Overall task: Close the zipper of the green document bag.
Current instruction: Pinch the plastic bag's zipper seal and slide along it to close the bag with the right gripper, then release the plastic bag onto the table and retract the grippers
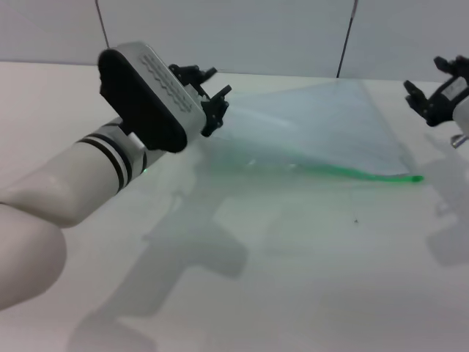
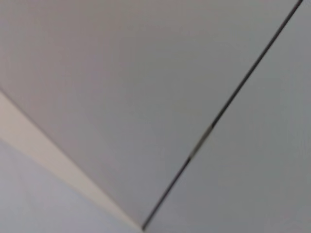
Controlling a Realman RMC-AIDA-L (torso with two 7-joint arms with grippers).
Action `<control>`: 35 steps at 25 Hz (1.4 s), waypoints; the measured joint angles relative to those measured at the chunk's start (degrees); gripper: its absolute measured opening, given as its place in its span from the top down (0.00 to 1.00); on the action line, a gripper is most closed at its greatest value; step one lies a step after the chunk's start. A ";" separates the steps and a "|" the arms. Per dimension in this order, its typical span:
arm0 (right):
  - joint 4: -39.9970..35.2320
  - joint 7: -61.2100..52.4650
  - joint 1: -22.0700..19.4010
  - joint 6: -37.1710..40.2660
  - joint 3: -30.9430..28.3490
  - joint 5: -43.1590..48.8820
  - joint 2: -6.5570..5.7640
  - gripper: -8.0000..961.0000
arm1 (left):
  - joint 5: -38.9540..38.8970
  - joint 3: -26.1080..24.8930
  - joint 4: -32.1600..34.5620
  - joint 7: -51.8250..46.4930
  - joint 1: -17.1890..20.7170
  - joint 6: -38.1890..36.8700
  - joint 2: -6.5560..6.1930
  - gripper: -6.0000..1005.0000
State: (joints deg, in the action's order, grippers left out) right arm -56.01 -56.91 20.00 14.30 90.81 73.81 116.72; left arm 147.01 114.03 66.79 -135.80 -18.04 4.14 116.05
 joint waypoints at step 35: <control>3.55 50.67 -2.62 15.79 8.15 -82.18 0.31 0.33 | -9.03 1.52 -8.89 -21.67 3.56 36.81 0.33 0.17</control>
State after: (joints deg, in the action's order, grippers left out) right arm -52.46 -6.23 17.39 30.09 98.96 -8.38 117.03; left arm 137.98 115.55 57.90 -157.46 -14.48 40.95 116.38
